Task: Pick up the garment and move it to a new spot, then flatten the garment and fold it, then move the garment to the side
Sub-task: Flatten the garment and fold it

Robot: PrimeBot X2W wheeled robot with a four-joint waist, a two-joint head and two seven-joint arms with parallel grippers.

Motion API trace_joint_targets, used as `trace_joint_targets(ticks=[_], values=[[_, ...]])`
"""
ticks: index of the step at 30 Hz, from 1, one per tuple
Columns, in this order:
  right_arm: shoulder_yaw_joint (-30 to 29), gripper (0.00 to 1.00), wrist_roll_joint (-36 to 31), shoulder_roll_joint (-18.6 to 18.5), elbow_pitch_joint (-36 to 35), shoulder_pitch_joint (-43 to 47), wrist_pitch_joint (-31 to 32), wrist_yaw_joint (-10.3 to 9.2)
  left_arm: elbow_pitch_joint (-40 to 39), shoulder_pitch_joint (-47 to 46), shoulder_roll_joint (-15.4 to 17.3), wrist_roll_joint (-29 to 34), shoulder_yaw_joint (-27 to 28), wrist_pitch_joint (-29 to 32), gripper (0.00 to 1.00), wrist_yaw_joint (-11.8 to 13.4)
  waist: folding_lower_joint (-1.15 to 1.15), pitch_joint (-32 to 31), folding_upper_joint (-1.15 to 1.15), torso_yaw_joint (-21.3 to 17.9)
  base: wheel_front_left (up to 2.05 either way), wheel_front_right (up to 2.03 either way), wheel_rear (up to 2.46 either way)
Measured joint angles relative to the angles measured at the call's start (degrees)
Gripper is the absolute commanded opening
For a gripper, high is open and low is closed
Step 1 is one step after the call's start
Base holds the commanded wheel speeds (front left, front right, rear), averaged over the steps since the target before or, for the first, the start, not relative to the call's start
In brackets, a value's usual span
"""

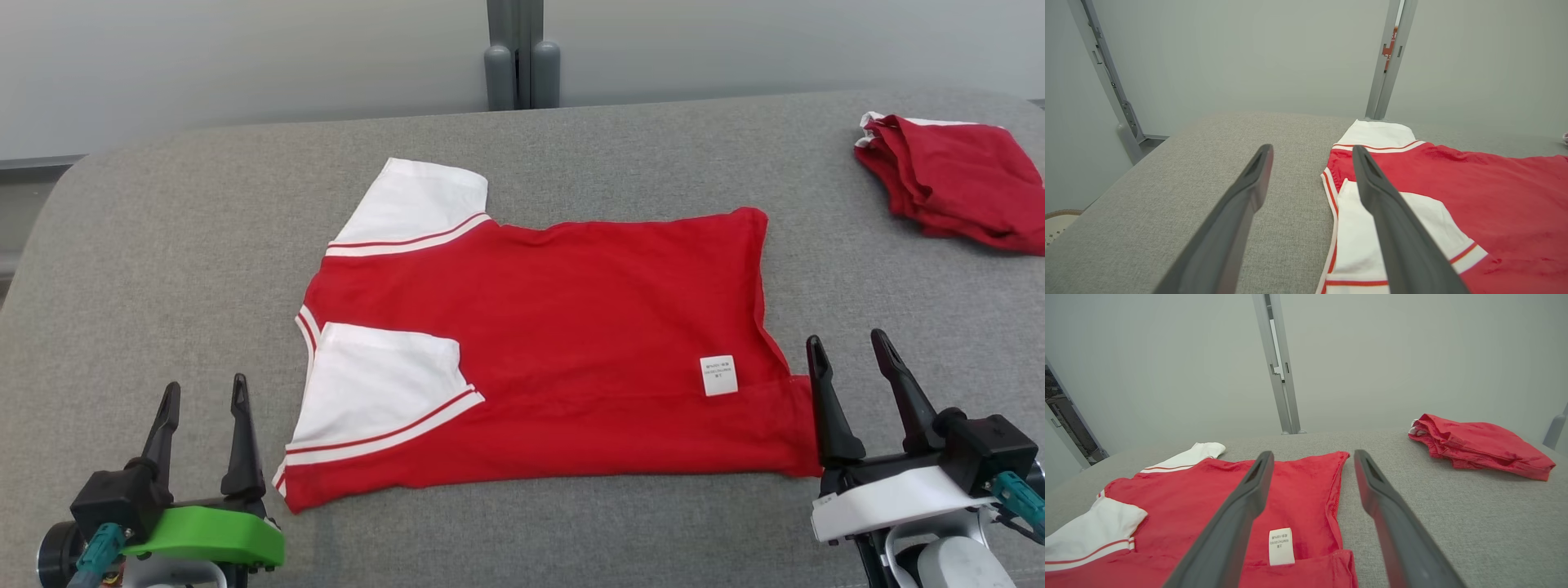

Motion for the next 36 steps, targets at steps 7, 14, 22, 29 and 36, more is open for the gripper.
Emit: trace_joint_targets(ticks=[7,14,22,29,36], values=[[0.9,1.00,0.5,-1.7,2.0,-4.9,0.0,0.00,2.3,-5.0,2.2,1.2,-0.7,0.0,1.00,-0.9,0.00,1.5,0.00,-0.1,0.00,0.00,0.00],[3.4,1.00,0.7,-6.3,8.2,-18.7,5.3,0.01,6.3,-19.6,7.3,1.3,-4.6,2.1,1.00,-1.8,0.00,4.9,0.00,-0.5,0.00,0.00,0.00],[6.9,1.00,1.9,-9.4,17.4,-36.3,13.7,0.00,12.1,-39.8,13.3,-3.6,-14.7,7.3,1.00,-2.1,0.00,11.6,0.00,-1.5,0.00,0.00,0.00],[11.0,1.00,3.5,-8.9,26.0,-46.5,17.5,0.01,20.0,-53.4,16.9,-12.7,-24.3,12.3,1.00,-2.1,0.00,19.0,0.00,-3.1,0.00,0.00,0.00],[15.9,1.00,6.3,-7.3,33.2,-52.4,19.4,0.01,27.7,-61.2,18.6,-21.9,-33.1,17.0,1.00,-2.1,0.01,24.9,0.00,-5.5,0.00,0.00,0.00]])
